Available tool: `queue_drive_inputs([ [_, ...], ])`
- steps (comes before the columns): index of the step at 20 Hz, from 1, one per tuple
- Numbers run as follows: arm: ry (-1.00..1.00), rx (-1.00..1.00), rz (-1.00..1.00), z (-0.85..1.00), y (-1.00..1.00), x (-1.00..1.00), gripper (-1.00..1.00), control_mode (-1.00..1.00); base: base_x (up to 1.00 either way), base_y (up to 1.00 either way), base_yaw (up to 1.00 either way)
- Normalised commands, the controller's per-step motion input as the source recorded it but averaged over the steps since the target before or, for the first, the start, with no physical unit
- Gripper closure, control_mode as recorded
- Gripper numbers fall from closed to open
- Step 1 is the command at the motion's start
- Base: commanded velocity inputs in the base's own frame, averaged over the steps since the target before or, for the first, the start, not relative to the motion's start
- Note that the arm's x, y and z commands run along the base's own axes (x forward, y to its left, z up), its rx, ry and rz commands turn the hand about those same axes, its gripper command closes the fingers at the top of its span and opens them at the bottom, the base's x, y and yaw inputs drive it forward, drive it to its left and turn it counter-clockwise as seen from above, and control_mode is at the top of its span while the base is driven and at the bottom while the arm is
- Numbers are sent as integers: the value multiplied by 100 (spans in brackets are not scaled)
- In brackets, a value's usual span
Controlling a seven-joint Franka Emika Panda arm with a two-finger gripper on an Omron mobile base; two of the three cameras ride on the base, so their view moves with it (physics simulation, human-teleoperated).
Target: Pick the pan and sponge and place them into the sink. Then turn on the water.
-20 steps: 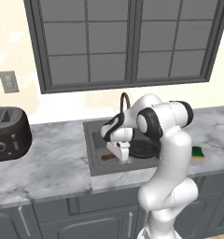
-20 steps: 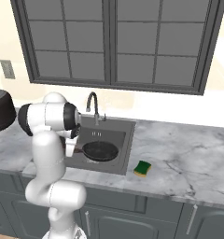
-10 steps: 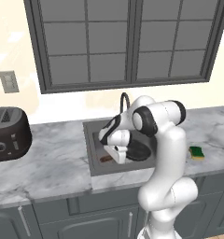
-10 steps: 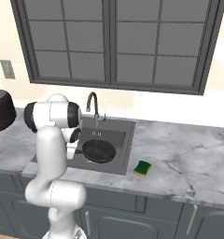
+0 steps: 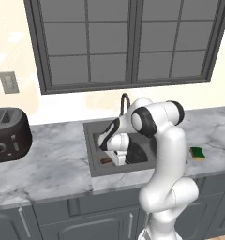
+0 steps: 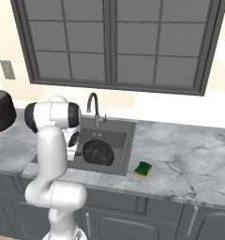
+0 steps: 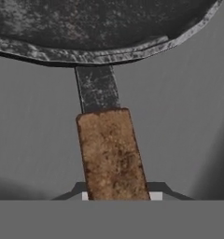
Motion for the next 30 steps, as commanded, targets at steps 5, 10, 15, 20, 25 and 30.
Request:
queue_drive_inputs([
  [5, -4, -5, 0, -45, 22, 15, 100, -100, 0, 0, 0],
  [10, -2, -3, 0, -53, 28, 8, -100, -100, 0, 0, 0],
  [15, -3, -6, 0, 0, 3, 0, -100, -100, 0, 0, 0],
  [20, 0, -4, 0, 23, -4, -3, -100, -100, 0, 0, 0],
  [25, 1, -1, 0, 40, -4, -10, -100, -100, 0, 0, 0],
  [30, 2, 0, 0, 48, -9, -14, -100, -100, 0, 0, 0],
])
